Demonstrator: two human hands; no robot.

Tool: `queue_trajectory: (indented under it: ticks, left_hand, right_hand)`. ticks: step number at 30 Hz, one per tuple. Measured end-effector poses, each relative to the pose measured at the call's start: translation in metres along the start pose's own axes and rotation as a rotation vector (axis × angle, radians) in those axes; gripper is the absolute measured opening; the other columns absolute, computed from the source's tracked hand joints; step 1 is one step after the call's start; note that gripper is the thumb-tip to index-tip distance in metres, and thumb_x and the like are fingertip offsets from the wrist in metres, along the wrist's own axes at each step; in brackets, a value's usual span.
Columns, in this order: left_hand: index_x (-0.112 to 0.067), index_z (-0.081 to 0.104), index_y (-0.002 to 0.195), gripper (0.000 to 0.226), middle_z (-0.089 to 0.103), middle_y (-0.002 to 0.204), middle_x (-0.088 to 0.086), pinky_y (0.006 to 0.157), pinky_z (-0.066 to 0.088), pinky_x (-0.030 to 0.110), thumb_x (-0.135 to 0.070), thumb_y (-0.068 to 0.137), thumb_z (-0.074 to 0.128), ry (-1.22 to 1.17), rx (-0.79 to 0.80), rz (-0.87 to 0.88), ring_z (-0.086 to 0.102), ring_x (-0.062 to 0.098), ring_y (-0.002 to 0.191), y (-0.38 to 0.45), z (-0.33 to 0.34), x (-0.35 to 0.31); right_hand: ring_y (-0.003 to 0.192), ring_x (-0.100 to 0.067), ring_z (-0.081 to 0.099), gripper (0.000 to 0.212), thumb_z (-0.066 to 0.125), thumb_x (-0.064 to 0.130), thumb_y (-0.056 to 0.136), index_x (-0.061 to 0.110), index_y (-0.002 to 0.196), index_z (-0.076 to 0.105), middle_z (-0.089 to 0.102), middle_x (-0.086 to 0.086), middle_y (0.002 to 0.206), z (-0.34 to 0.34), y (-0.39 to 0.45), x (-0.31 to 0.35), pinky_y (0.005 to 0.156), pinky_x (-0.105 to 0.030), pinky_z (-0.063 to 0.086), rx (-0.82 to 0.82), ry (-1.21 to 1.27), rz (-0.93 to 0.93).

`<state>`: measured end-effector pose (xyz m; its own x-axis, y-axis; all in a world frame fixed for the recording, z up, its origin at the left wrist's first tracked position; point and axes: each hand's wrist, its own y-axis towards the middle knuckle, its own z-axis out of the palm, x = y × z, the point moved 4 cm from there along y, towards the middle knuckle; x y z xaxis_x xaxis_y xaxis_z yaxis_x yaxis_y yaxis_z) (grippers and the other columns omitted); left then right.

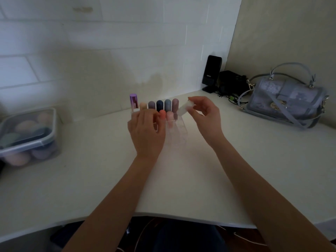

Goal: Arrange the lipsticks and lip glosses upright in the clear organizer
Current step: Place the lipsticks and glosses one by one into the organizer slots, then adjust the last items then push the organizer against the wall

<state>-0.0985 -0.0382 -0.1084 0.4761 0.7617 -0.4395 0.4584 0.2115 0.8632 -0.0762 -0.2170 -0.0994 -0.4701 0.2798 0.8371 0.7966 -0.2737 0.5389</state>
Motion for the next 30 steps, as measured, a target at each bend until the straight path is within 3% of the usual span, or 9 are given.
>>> queue_trajectory:
  ticks: [6,10,14,16,18,22,24,26,30]
  left_hand:
    - [0.004,0.056,0.096,0.016,0.062,0.095,0.019,0.081,0.037,0.031,-0.002,0.082,0.052,-0.131,-0.137,-0.22,0.056,0.035,0.09,0.01,-0.011,0.025]
    - [0.0,0.056,0.109,0.023,0.062,0.108,0.014,0.086,0.043,0.027,-0.007,0.091,0.044,-0.357,-0.182,-0.593,0.056,0.024,0.098,0.01,-0.007,0.048]
    - [-0.006,0.067,0.1,0.028,0.065,0.096,0.004,0.081,0.046,0.027,-0.016,0.093,0.042,-0.532,-0.109,-0.971,0.06,0.021,0.092,0.004,0.006,0.07]
    - [-0.008,0.066,0.091,0.026,0.061,0.084,0.0,0.066,0.042,0.017,-0.018,0.093,0.043,-0.519,0.014,-0.968,0.055,0.02,0.082,0.005,0.011,0.072]
    - [-0.013,0.062,0.078,0.022,0.056,0.071,-0.005,0.054,0.036,0.016,-0.02,0.091,0.045,-0.494,0.075,-0.954,0.05,0.016,0.072,0.006,0.015,0.071]
    - [-0.011,0.069,0.089,0.025,0.06,0.073,-0.011,0.058,0.038,0.014,-0.024,0.092,0.048,-0.497,0.174,-0.832,0.051,0.0,0.065,0.005,0.022,0.063]
    - [-0.02,0.072,0.097,0.024,0.066,0.086,-0.012,0.061,0.039,0.003,-0.025,0.093,0.048,-0.539,0.242,-0.772,0.056,-0.007,0.074,0.002,0.026,0.057]
    - [-0.031,0.069,0.095,0.022,0.066,0.088,-0.019,0.065,0.04,0.003,-0.026,0.094,0.048,-0.553,0.285,-0.719,0.058,-0.011,0.079,0.001,0.027,0.051]
    - [-0.019,0.068,0.11,0.026,0.067,0.097,-0.013,0.07,0.042,0.003,-0.021,0.096,0.046,-0.531,0.265,-0.683,0.059,-0.004,0.087,0.002,0.026,0.048]
  right_hand:
    - [0.085,0.007,0.061,0.027,0.062,0.008,0.087,0.028,0.105,0.067,0.061,0.014,0.101,0.018,0.001,-0.004,0.071,-0.008,0.048,0.128,-0.217,-0.128]
    - [0.086,-0.004,0.059,0.032,0.057,0.007,0.09,0.024,0.115,0.066,0.059,0.009,0.101,0.02,0.001,-0.007,0.076,-0.013,0.047,0.155,-0.346,-0.213]
    - [0.097,-0.012,0.055,0.033,0.051,0.006,0.093,0.02,0.12,0.065,0.057,-0.003,0.112,0.025,-0.004,-0.016,0.084,-0.019,0.044,0.283,-0.467,-0.197]
    - [0.095,-0.008,0.053,0.039,0.048,0.003,0.093,0.02,0.125,0.06,0.057,-0.001,0.113,0.024,-0.009,-0.019,0.083,-0.01,0.041,0.327,-0.454,-0.17]
    - [0.093,-0.004,0.052,0.04,0.047,0.001,0.092,0.019,0.125,0.06,0.058,0.0,0.113,0.02,-0.01,-0.019,0.08,-0.005,0.041,0.31,-0.428,-0.156]
    - [0.102,-0.011,0.056,0.028,0.052,0.004,0.09,0.017,0.108,0.07,0.062,-0.003,0.112,0.009,-0.008,-0.009,0.087,-0.023,0.046,0.17,-0.443,-0.2]
    - [0.102,-0.017,0.056,0.021,0.056,0.011,0.088,0.019,0.1,0.071,0.062,-0.002,0.108,0.005,-0.007,0.001,0.088,-0.025,0.041,0.056,-0.486,-0.253]
    - [0.1,-0.02,0.055,0.018,0.058,0.019,0.087,0.024,0.099,0.071,0.065,0.001,0.105,0.009,-0.007,0.014,0.086,-0.031,0.039,-0.005,-0.55,-0.315]
    - [0.106,-0.017,0.053,0.023,0.06,0.029,0.087,0.033,0.109,0.066,0.068,0.009,0.102,0.039,-0.003,0.03,0.087,-0.029,0.025,0.169,-0.657,-0.38]
